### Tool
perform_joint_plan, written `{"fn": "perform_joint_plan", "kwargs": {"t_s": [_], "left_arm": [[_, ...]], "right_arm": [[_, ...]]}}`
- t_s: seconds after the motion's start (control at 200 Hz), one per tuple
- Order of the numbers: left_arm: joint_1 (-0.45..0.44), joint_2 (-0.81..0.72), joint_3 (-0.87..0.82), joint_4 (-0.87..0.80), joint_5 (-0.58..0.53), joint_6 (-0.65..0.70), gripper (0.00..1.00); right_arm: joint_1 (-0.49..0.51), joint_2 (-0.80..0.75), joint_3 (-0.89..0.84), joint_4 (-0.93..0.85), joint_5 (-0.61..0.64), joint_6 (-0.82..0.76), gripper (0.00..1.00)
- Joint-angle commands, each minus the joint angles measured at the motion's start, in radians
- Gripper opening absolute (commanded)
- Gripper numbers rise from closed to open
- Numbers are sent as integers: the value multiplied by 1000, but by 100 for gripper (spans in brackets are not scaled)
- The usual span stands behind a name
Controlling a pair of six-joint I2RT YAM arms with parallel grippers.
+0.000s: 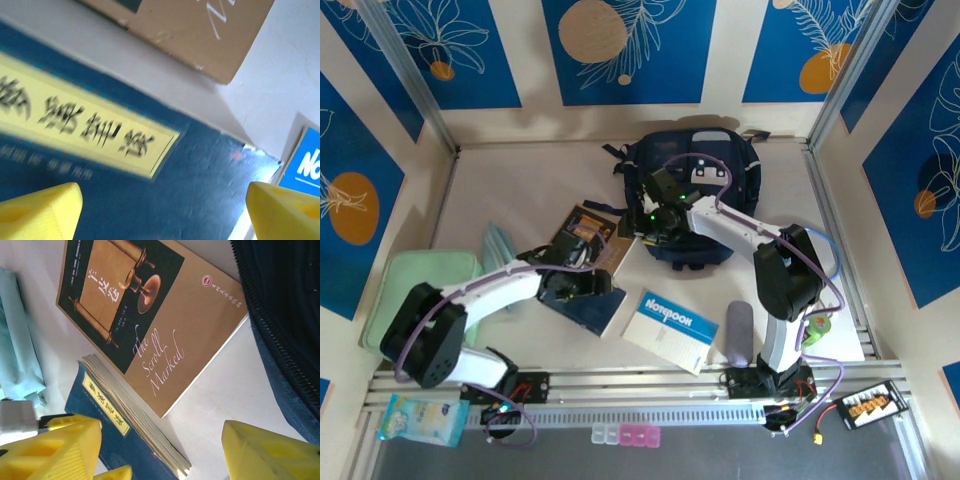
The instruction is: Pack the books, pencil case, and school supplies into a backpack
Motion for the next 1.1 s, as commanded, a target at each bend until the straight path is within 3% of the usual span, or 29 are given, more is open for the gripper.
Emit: {"fn": "perform_joint_plan", "kwargs": {"t_s": [0.0,0.22,0.45,0.735,1.095], "left_arm": [[19,-106,26,-155,-57,-71,86],[93,-278,-76,-263,-106,-286,82],[106,-371,-237,-165,-102,-457,68],[106,-325,-283,-68,-83,-487,56],[106,-282,-305,62,-35,-466,49]], "right_arm": [[34,32,40,-14,-33,-77,64],[149,113,125,-70,-12,-234,56],[217,244,217,-136,-27,-287,43],[228,306,222,-165,-20,-306,34],[237,357,209,-195,30,-315,24]]}}
